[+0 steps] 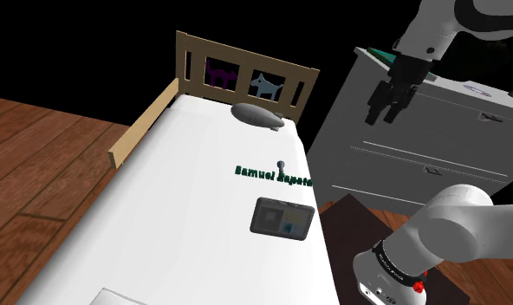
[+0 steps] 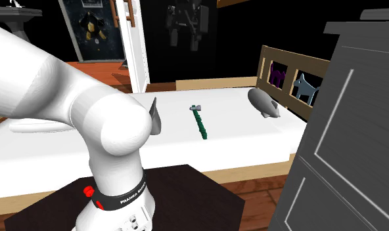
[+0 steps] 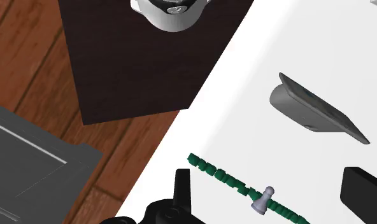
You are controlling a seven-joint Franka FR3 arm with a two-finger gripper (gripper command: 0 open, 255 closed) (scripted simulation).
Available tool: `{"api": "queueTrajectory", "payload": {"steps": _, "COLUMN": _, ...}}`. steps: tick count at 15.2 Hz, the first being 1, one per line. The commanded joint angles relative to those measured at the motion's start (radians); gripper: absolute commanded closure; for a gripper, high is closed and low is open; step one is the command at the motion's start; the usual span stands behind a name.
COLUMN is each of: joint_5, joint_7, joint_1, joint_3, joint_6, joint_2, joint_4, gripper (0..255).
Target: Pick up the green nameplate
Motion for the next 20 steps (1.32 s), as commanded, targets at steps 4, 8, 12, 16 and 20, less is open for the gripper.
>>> {"api": "queueTrajectory", "payload": {"steps": 4, "joint_5": 0.023, "joint_7": 0.067, "joint_1": -0.006, "joint_3": 0.047, "joint_6": 0.105, "joint_2": 0.035, "joint_4": -0.061, "gripper": 0}}
{"api": "queueTrajectory", "payload": {"steps": 8, "joint_5": 0.047, "joint_7": 0.156, "joint_1": -0.013, "joint_3": 0.11, "joint_6": 0.251, "joint_2": 0.108, "joint_4": -0.121, "gripper": 0}}
{"api": "queueTrajectory", "payload": {"steps": 12, "joint_5": 0.061, "joint_7": 0.246, "joint_1": -0.024, "joint_3": 0.171, "joint_6": 0.399, "joint_2": 0.21, "joint_4": -0.157, "gripper": 0}}
{"api": "queueTrajectory", "payload": {"steps": 16, "joint_5": 0.059, "joint_7": 0.341, "joint_1": -0.04, "joint_3": 0.229, "joint_6": 0.545, "joint_2": 0.339, "joint_4": -0.166, "gripper": 0}}
{"api": "queueTrajectory", "payload": {"steps": 20, "joint_5": 0.031, "joint_7": 0.446, "joint_1": -0.065, "joint_3": 0.283, "joint_6": 0.682, "joint_2": 0.49, "joint_4": -0.149, "gripper": 0}}
